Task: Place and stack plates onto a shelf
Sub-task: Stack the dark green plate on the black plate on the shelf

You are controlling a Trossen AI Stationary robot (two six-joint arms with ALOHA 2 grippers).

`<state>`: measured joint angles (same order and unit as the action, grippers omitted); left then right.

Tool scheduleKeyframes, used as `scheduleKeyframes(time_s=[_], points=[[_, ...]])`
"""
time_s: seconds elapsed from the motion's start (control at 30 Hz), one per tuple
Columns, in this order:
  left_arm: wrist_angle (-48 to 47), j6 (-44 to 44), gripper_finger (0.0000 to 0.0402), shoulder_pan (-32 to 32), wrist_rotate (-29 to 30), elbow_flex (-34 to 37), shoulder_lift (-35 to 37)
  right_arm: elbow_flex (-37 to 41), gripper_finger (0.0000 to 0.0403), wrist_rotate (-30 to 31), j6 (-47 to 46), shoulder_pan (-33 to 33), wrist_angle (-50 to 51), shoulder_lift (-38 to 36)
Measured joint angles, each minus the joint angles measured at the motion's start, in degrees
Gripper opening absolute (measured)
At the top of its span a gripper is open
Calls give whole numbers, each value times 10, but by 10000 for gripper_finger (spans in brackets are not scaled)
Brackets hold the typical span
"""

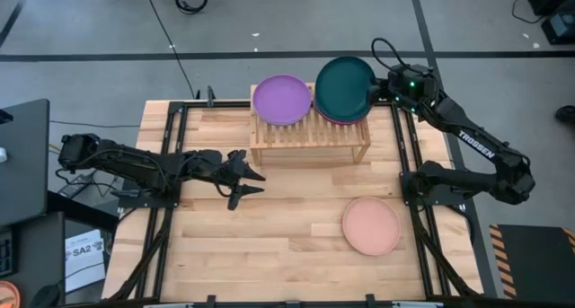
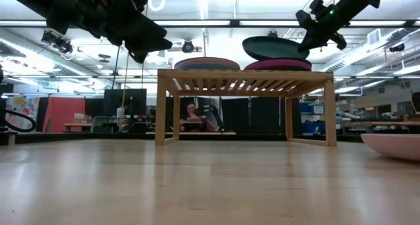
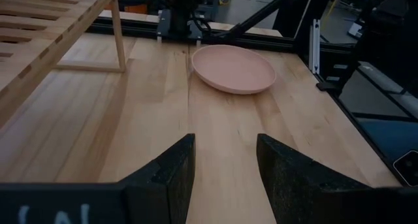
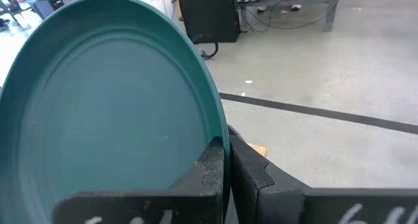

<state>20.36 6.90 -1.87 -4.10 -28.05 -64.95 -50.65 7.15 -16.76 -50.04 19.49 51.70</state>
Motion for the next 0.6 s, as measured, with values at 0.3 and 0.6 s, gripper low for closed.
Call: scheduleKeyframes(time_s=[0.3, 0.6], points=[[0, 0, 169, 0, 0, 0, 0, 0, 17, -8, -20, 0, 12, 0], [0, 0, 169, 0, 0, 0, 0, 0, 18, -8, -32, 0, 21, 0]])
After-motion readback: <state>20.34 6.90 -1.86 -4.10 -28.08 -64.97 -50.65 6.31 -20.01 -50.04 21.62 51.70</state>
